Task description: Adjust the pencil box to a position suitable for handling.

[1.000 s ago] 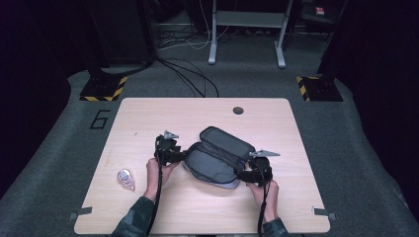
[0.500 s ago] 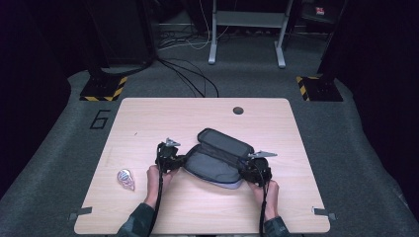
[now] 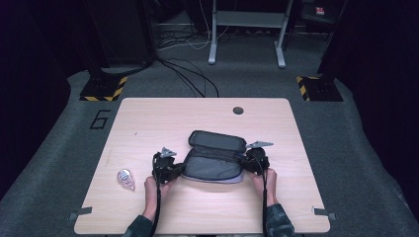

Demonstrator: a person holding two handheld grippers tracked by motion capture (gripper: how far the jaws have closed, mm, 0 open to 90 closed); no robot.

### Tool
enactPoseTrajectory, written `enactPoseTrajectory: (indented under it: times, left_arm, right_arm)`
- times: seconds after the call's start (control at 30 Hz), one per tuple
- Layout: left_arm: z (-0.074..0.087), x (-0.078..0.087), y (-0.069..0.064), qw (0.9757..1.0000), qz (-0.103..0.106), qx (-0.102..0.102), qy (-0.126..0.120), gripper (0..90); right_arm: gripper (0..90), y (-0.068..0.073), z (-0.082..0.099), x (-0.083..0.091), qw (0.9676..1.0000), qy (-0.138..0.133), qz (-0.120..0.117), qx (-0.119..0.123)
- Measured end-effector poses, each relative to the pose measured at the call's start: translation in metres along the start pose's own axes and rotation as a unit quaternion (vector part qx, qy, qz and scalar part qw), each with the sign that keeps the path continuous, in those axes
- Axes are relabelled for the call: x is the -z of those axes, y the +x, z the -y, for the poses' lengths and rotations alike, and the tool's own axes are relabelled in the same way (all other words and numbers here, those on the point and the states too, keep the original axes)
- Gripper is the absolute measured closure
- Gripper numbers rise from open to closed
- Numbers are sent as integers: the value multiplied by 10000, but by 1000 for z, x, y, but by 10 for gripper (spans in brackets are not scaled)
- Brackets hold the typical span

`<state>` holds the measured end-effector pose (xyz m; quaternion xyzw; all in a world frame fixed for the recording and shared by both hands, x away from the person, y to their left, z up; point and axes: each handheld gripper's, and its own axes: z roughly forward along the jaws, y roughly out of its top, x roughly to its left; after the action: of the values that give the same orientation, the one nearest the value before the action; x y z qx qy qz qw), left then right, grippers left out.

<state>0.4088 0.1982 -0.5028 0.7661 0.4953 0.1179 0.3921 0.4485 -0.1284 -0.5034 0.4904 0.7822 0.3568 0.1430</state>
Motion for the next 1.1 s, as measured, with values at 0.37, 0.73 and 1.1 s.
enactPoseTrajectory:
  times: [0.37, 0.73, 1.1]
  left_arm:
    - [7, 7, -3, 9999, 28, 93, -113, 774]
    - [10, 29, 10, 9997, -91, 82, -207, 211]
    - [25, 51, 27, 9994, -281, 152, -92, 0]
  right_arm:
    - [697, 0, -14, -12, 9997, 11, -95, 203]
    - [208, -7, 3, 39, 9973, -641, -337, 107]
    - [149, -31, 59, 73, 9977, -653, 83, -144]
